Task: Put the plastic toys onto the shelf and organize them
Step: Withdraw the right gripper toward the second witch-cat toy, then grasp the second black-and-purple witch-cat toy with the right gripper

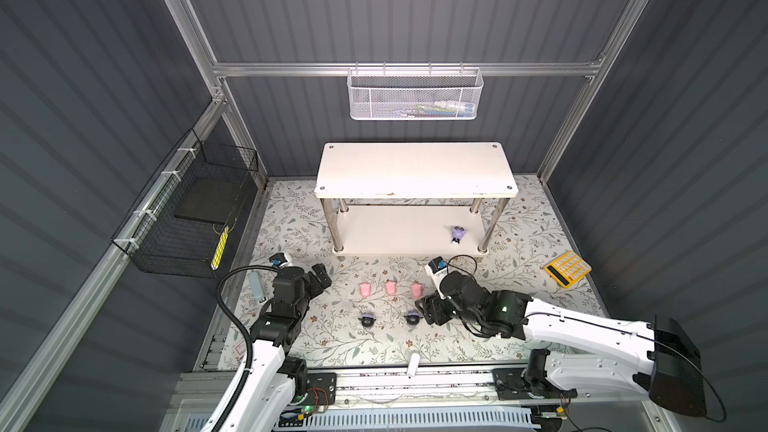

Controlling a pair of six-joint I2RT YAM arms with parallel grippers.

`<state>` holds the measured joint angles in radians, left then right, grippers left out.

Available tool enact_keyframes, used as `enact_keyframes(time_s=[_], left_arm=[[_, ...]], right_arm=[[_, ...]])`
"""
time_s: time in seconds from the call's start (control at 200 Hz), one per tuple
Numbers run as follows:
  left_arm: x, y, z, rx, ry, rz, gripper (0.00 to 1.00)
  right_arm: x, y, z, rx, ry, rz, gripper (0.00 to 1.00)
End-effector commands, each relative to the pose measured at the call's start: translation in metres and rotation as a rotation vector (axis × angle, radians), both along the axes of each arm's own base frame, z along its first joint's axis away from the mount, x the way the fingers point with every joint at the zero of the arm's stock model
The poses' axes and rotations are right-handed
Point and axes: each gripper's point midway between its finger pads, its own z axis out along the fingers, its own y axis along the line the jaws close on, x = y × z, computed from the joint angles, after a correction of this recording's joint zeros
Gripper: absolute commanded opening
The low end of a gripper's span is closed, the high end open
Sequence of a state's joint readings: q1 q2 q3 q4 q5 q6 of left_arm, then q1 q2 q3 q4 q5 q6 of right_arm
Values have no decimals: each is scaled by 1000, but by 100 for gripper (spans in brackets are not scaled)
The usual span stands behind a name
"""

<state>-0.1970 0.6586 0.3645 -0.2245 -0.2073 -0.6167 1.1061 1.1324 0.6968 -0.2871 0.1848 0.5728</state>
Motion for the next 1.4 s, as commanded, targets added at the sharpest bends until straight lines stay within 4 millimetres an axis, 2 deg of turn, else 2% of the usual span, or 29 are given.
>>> enact_keyframes(time_s=[0.0, 0.23, 0.325, 0.49, 0.775, 1.066, 1.396], left_arm=[[-4, -3, -4, -19, 10, -8, 100], [-6, -3, -5, -17, 13, -12, 100], [-8, -2, -5, -13, 12, -14, 100], [-11, -3, -9, -17, 19, -15, 100], [-13, -2, -7, -7, 18, -21, 100], [-14, -1, -8, -3, 21, -20, 100], [-13, -1, -11, 8, 31, -21, 100]], right_arm=[[-7, -7, -9, -32, 19, -64, 80], [-23, 7, -21, -63, 92, -91, 85], [-32, 9, -33, -117, 132, -89, 85], [-35, 20, -36, -158, 127, -60, 87], [-35, 26, -48, -218, 158, -60, 88], [-26, 27, -61, -258, 179, -100, 88], [-19, 41, -71, -270, 197, -93, 81]])
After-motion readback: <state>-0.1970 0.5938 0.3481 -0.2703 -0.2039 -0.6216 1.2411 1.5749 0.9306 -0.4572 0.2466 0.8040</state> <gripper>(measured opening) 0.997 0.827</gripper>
